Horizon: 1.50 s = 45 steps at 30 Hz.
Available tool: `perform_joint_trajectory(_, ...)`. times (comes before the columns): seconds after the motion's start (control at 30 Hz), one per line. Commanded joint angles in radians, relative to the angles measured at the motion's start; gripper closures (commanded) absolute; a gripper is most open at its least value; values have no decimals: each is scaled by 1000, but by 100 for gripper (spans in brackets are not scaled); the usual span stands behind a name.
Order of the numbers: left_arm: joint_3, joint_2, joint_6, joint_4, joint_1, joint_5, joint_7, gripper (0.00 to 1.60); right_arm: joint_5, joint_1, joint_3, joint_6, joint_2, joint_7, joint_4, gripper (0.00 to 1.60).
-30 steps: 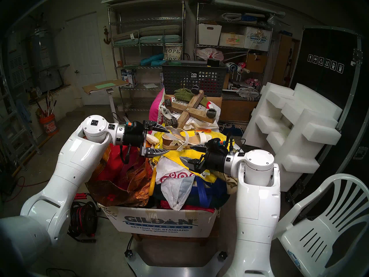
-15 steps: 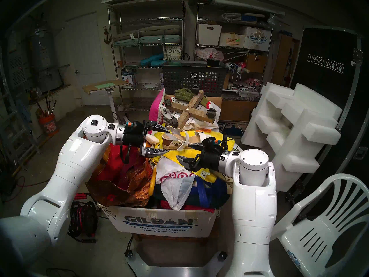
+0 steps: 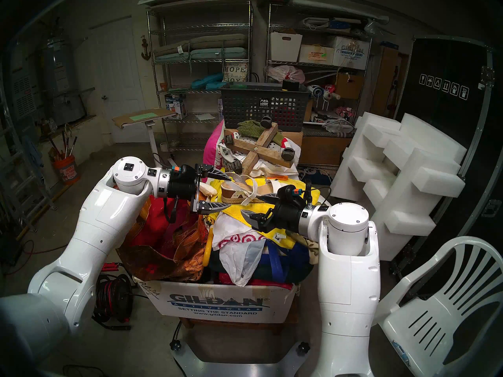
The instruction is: Unbuckle a shoe
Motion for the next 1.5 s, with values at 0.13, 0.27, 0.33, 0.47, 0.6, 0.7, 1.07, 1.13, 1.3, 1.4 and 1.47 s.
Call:
perform_joint_trajectory(0.13,-8,1,0,-9,-18,-5,-2,0,41,5,8,12,4,67,-27,4)
perform_joint_trajectory(0.27,-8,1,0,-9,-18,-5,-2,0,39,20,3,9,7,77,-4,3)
perform_joint_trajectory(0.33,-8,1,0,-9,-18,-5,-2,0,40,29,1,11,7,82,9,3)
perform_joint_trajectory(0.47,-8,1,0,-9,-18,-5,-2,0,38,45,-4,14,5,86,31,6)
perform_joint_trajectory(0.6,-8,1,0,-9,-18,-5,-2,0,31,63,-11,11,6,82,56,6)
perform_joint_trajectory(0.7,-8,1,0,-9,-18,-5,-2,0,29,75,-15,9,6,82,73,6)
perform_joint_trajectory(1.07,-8,0,0,-9,-18,-5,-2,0,5,101,-27,-4,4,59,101,10)
perform_joint_trajectory(1.13,-8,0,0,-9,-18,-5,-2,0,0,103,-28,-4,3,52,102,9)
perform_joint_trajectory(1.3,-8,0,0,-9,-18,-5,-3,0,-6,113,-27,-6,4,42,111,10)
perform_joint_trajectory(1.4,-8,0,0,-9,-18,-5,-3,0,-9,118,-27,-9,5,40,118,9)
perform_joint_trajectory(1.47,-8,0,0,-9,-18,-5,-3,0,-10,119,-27,-11,5,39,121,9)
